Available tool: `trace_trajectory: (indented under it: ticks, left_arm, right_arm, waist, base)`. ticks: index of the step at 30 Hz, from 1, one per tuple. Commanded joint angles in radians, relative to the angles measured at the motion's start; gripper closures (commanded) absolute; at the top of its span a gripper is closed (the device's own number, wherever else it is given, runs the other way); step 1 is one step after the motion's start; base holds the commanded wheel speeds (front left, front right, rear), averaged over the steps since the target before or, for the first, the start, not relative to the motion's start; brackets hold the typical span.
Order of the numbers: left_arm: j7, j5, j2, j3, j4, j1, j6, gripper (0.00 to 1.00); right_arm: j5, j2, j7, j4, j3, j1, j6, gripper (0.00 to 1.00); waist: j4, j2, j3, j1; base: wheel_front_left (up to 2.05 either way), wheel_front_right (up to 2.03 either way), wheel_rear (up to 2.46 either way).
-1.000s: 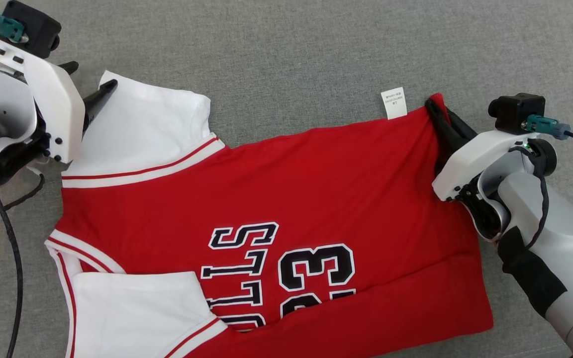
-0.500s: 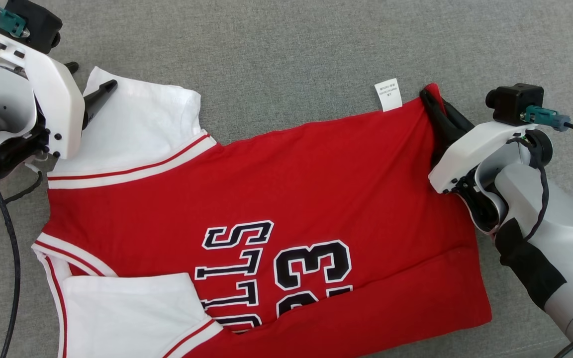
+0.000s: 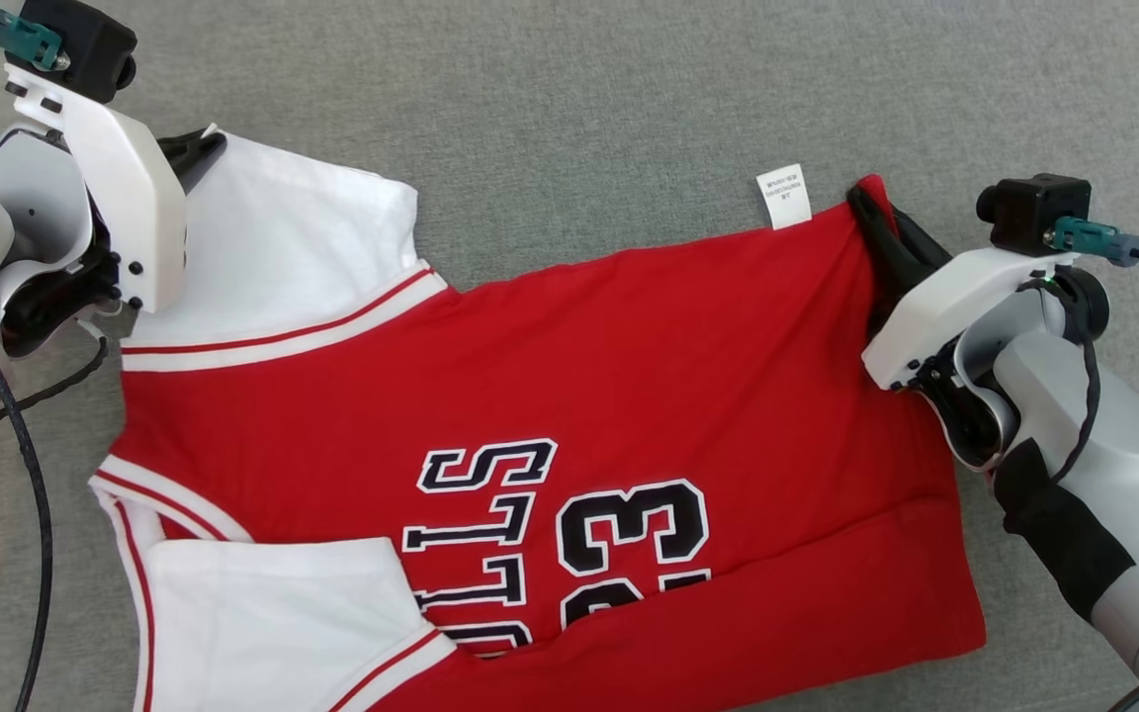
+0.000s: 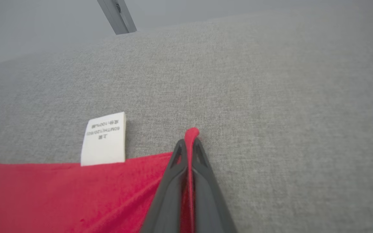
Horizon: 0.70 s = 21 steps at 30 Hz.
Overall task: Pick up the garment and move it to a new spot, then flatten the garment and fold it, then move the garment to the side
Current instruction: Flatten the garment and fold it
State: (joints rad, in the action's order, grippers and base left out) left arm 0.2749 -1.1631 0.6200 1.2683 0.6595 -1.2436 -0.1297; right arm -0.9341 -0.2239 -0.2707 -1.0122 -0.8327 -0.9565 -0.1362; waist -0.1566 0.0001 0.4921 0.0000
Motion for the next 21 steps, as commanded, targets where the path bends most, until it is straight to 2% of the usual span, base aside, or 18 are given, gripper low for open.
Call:
trace_trajectory:
  ticks: [1,10,21]
  left_arm:
    - [-0.018,-0.007,0.005,0.002,-0.004,-0.007,-0.001,1.00]
    - [-0.133,-0.007,0.020,0.009,-0.078,0.040,-0.001,1.00]
    - [-0.276,-0.023,0.056,0.011,-0.220,0.158,-0.001,1.00]
  right_arm:
    - [-0.003,-0.008,0.012,-0.016,-0.003,0.041,0.009,1.00]
    - [0.040,-0.053,0.008,0.004,0.060,0.096,0.009,1.00]
    - [0.183,-0.114,0.007,0.097,0.195,0.238,0.008,1.00]
  waist:
    - [0.009,-0.0001,-0.013,0.0000]
    - [0.054,-0.0001,-0.078,0.0000]
    - [0.132,-0.0001,-0.214,0.0000]
  base:
    - [0.00,0.00,0.00]
    - [0.00,0.00,0.00]
    - [0.00,0.00,0.00]
